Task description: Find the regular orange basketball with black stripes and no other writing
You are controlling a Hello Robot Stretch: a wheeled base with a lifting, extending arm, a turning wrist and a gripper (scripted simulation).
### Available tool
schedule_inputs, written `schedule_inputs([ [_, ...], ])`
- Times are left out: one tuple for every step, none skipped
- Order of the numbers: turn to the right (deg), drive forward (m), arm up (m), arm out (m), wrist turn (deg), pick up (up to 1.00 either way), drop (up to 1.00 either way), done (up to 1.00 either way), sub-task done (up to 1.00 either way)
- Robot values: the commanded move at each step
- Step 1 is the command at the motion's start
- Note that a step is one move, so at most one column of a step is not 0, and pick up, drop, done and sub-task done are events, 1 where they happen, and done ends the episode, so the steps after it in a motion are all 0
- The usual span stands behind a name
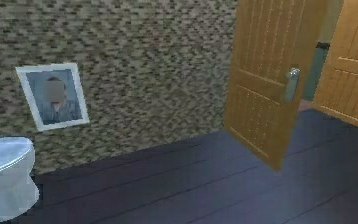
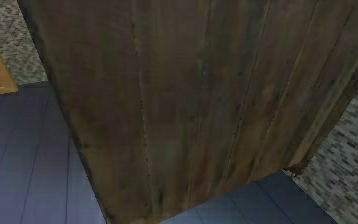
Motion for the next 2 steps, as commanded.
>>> schedule_inputs([
  [6.0,0.00,0.00,0.00,0.0,0.00,0.00,0.00,0.00],
  [0.0,0.50,0.00,0.00,0.0,0.00,0.00,0.00,0.00],
])
